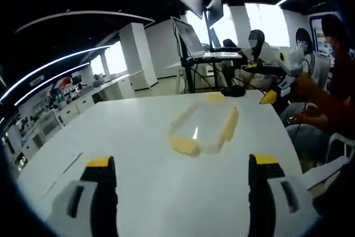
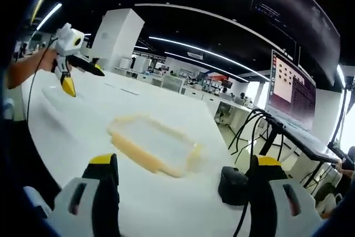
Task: Snap each plastic latch of the storage box into its locked position after aligning the lid with the box until every specified latch is closed and the lid sits flush.
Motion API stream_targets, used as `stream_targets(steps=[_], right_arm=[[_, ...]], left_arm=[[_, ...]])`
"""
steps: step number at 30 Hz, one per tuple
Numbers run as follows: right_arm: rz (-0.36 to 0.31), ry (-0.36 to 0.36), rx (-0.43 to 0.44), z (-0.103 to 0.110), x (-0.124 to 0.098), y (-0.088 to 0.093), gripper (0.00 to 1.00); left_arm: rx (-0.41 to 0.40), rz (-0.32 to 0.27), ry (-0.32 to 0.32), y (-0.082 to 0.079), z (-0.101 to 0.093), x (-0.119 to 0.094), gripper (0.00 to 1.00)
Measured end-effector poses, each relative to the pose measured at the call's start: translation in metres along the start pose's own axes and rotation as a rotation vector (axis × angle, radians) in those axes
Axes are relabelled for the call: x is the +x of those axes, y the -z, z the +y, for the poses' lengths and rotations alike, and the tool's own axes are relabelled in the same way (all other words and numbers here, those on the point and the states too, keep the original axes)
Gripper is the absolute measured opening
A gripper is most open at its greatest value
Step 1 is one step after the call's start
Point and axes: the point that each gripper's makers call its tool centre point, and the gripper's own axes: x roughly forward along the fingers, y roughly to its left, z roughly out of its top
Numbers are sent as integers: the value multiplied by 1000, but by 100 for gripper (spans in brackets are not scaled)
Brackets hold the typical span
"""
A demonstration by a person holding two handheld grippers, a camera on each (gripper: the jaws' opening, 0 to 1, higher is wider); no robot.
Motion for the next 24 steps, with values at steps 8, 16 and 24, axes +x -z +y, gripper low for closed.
stream_targets(steps=[8, 16, 24], right_arm=[[19, -34, -44, -11, 6, 4, 94], [47, -72, -105, -21, 15, 6, 94], [76, -144, -265, -24, 21, 4, 94]], left_arm=[[39, 27, 35, 6, 0, 16, 99], [23, 33, 62, 14, 2, 31, 99], [18, 64, 99, 18, -4, 44, 98]])
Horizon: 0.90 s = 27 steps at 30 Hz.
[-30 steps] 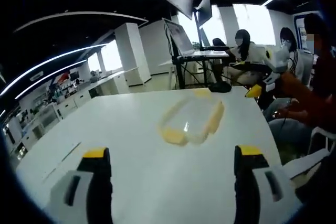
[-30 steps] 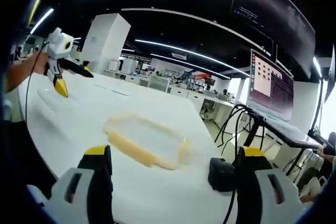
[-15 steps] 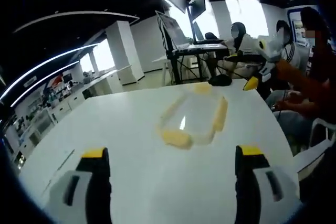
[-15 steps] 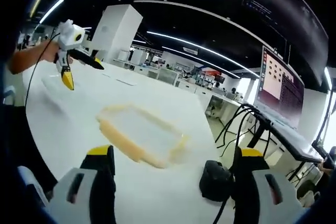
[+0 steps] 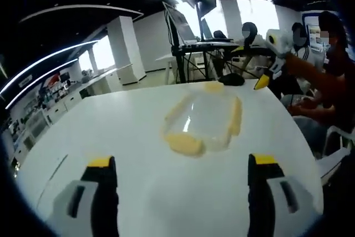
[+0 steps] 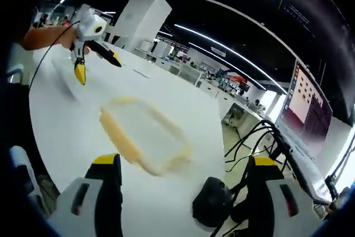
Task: Snap each plastic latch of the storage box into its locked position after aligning the lid with the box until every specified latch is closed and the lid sits flush.
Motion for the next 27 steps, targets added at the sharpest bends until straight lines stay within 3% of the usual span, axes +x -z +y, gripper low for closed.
stream_targets(steps=[5, 16, 27], right_arm=[[8, -83, -173, 4, 4, -2, 95], [62, -235, -310, -1, 15, 0, 91], [200, -432, -451, -7, 30, 10, 85]], left_arm=[[26, 31, 42, 1, -7, 9, 94], [63, 73, 93, 9, -12, 19, 92], [79, 67, 153, 10, -12, 28, 86]])
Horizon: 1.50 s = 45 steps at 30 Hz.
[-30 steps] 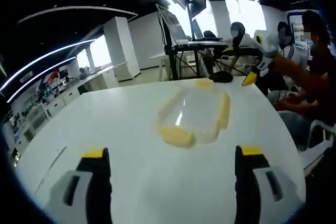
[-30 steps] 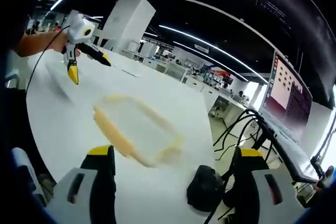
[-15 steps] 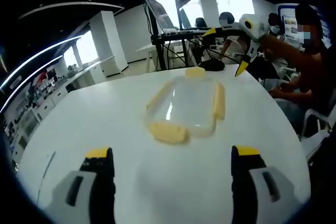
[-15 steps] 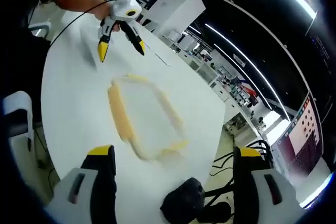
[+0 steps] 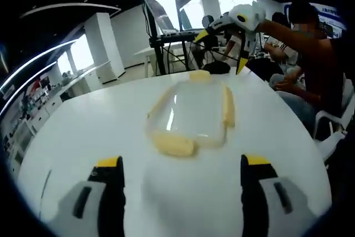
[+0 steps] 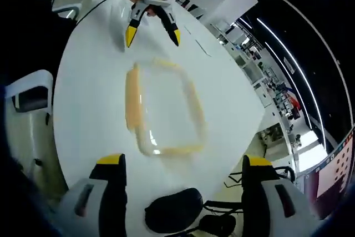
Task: Snap each plastic latch of the storage box into its locked position after aligning the lid with the box until every specified latch is closed and the lid sits flush.
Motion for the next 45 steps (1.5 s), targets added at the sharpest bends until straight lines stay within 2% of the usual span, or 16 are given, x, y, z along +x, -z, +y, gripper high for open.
stream_targets(steps=[2, 5, 8, 15, 18, 24, 28, 31, 33, 35, 41, 43, 45], right_arm=[[26, -45, -38, 1, 3, 2, 84], [75, -91, -94, 2, 7, 8, 83], [103, -150, -101, 3, 11, 11, 83], [115, -249, -100, -1, 23, 12, 80], [132, -270, -115, -5, 27, 16, 76], [181, -329, -144, -12, 38, 19, 74], [233, -388, -160, -10, 45, 22, 71], [303, -410, -203, -15, 48, 27, 70], [343, -429, -223, -17, 50, 29, 68], [377, -451, -240, -17, 50, 29, 68], [414, -478, -248, -18, 57, 19, 66], [436, -502, -251, -15, 57, 19, 64], [448, -512, -249, -13, 59, 19, 64]], left_arm=[[7, 9, 4, 2, 3, 2, 84], [-1, 14, 44, 5, 1, 6, 83], [-20, 13, 62, 6, 3, 11, 82], [-45, 12, 108, 3, 9, 25, 80], [-24, 28, 120, 3, 10, 28, 78], [-4, 38, 137, -1, 13, 35, 75], [14, 71, 152, -1, 15, 44, 74], [28, 93, 171, -2, 15, 46, 72], [65, 118, 193, 0, 12, 45, 72], [63, 131, 197, -2, 12, 46, 72], [54, 169, 197, -1, 16, 50, 69], [34, 192, 225, 1, 13, 50, 65], [53, 197, 228, 0, 14, 51, 64]])
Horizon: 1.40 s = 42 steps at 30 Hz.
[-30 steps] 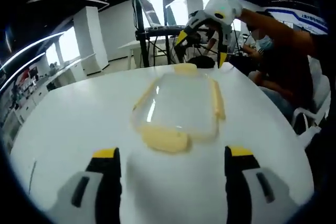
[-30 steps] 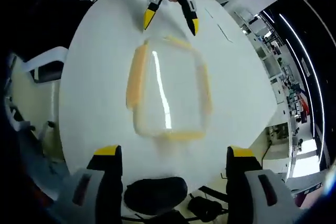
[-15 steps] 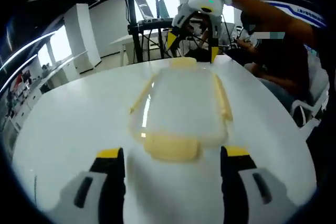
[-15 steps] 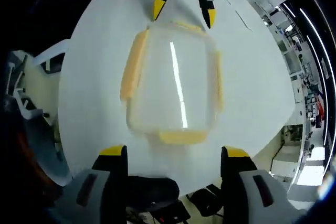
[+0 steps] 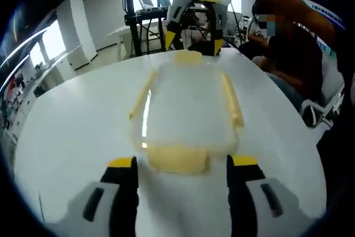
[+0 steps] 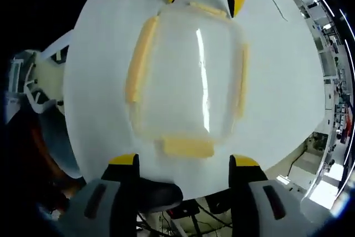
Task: Snap each plastic latch of the storage box into its locked position after aligning the lid with the box until every specified latch is closed and the lid sits flush.
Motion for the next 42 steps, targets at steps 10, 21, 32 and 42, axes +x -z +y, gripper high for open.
stream_targets(steps=[10, 21, 32, 42], right_arm=[[46, -29, 9, -1, 10, -6, 58], [94, -58, 14, -2, 20, -5, 52], [120, -67, -27, 0, 23, 1, 47], [143, -36, -63, 2, 21, -1, 42]], left_arm=[[21, 54, 49, 0, -2, 5, 56], [15, 56, 72, -1, -5, 7, 53], [21, 71, 81, -3, -13, 6, 44], [28, 56, 84, 0, -23, 0, 39]])
